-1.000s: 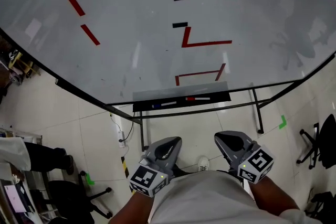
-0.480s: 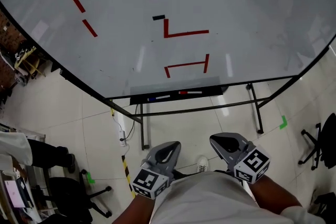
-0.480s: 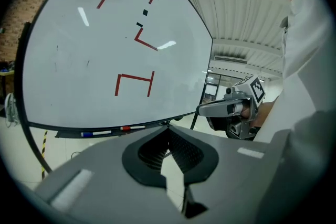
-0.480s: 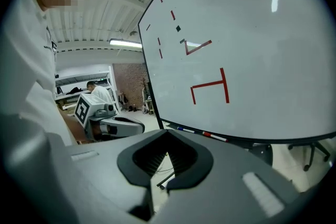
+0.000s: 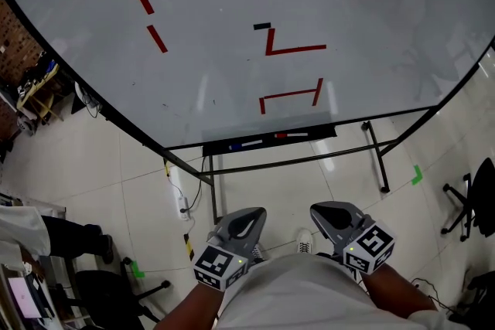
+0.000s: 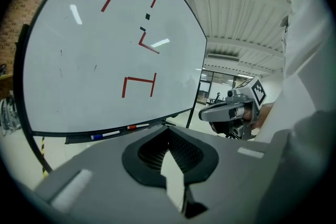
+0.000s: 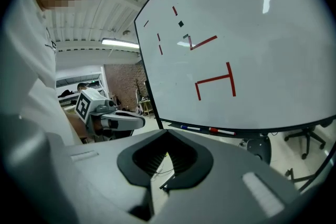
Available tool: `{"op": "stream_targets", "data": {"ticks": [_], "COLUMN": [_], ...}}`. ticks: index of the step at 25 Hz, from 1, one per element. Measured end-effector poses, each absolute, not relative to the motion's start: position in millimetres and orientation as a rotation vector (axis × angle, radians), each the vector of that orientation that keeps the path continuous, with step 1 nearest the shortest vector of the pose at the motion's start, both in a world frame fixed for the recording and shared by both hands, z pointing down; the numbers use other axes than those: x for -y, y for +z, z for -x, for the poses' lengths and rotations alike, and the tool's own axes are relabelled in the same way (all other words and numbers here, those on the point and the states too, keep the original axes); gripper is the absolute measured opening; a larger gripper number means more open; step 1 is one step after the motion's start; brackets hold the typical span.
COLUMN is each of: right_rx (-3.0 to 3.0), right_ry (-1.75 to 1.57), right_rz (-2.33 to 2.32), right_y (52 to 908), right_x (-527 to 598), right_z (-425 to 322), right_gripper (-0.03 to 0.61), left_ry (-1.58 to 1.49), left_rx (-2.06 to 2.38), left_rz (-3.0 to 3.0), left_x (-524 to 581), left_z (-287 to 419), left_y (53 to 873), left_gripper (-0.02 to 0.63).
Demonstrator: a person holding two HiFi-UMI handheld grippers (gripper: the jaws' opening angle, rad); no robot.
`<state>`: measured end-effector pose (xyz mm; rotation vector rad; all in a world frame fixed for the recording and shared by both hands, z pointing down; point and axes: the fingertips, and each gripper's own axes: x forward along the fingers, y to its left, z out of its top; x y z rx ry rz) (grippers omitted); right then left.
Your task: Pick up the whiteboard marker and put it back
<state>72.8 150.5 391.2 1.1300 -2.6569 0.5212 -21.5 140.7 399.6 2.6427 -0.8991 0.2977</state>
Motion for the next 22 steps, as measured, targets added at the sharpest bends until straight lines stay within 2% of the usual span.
{"op": "stream_targets", "data": {"ticks": [22], "right_rx": [2.623], "right_ry": [0.523], "right_rz": [-1.177], "right_y": [395], "right_x": [-148], "right_z": [-51], "right_gripper": [0.002], "left_ry": [0.288], "left_rx": [0.847], "left_rz": [-2.639], "left_x": [-144], "left_z": [42], "left_y": [404], "left_gripper": [0.017]}}
